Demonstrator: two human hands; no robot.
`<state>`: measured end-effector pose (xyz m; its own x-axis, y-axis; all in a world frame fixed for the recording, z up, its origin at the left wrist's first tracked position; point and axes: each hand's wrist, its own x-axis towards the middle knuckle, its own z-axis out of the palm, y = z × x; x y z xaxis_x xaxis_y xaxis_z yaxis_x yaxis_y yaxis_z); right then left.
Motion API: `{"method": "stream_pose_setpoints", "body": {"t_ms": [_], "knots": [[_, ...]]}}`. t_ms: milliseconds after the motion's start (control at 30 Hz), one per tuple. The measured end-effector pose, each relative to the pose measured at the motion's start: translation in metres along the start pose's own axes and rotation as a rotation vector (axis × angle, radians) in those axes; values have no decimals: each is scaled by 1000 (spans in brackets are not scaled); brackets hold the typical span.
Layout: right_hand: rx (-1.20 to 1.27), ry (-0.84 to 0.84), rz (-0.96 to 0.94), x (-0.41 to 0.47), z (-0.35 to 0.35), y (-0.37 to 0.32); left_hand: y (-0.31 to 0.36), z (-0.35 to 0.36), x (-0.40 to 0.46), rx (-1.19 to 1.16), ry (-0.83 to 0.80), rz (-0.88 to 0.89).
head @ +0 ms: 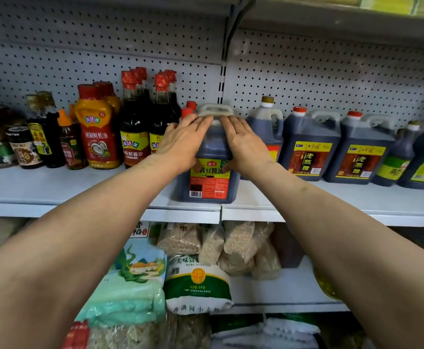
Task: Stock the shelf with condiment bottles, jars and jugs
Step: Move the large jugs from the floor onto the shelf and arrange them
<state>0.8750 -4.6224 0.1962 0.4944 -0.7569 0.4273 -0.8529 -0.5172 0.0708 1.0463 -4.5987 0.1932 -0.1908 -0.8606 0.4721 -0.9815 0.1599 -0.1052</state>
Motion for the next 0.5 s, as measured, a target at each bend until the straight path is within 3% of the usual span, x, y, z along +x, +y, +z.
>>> {"method": "stream_pose_setpoints", "body": {"t_ms": [500], "knots": [[-25, -26, -24, 18, 5, 9, -3, 10, 18, 120, 29, -12]]}}
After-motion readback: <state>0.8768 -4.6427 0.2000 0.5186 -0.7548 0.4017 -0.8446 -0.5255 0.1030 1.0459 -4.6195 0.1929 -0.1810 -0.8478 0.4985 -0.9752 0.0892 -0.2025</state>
